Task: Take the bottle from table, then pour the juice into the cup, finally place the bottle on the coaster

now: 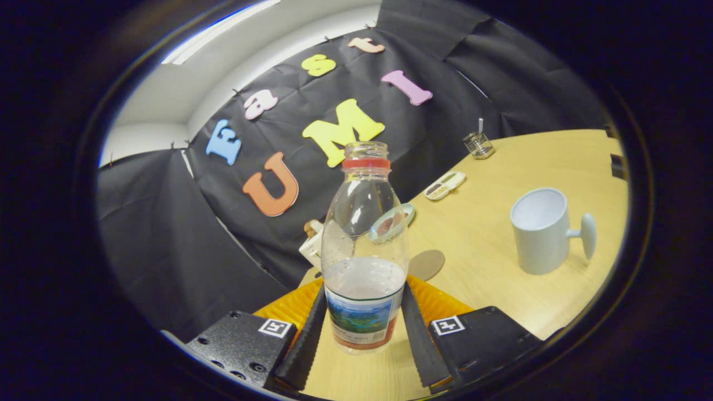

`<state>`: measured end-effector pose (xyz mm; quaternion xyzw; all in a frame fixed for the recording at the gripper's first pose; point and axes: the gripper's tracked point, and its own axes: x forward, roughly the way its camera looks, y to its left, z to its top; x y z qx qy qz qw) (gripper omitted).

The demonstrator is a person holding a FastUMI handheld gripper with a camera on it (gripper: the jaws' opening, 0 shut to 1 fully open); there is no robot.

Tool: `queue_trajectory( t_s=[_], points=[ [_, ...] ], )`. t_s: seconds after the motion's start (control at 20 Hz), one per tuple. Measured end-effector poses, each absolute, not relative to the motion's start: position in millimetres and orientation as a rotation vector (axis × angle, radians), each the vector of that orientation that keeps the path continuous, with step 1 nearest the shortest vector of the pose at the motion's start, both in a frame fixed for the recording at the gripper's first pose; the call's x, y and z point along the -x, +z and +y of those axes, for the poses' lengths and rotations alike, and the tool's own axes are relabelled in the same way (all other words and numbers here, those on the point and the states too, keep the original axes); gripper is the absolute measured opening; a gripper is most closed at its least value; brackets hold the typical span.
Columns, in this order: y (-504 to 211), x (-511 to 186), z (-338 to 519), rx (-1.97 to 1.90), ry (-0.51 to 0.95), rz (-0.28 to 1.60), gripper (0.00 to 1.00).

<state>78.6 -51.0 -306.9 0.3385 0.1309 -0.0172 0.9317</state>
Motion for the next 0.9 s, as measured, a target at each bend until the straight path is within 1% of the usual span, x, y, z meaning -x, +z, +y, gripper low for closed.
queue_trajectory(
  t_s=[0.25,0.45,0.9],
  points=[
    [-305,-76,-57,-0.925,-0.029,0.236,0.76],
    [-301,-77,-68,-1.140,-0.052,0.182,0.76],
    [-296,-78,-76,-1.373,-0.089,0.150,0.76]
  ],
)
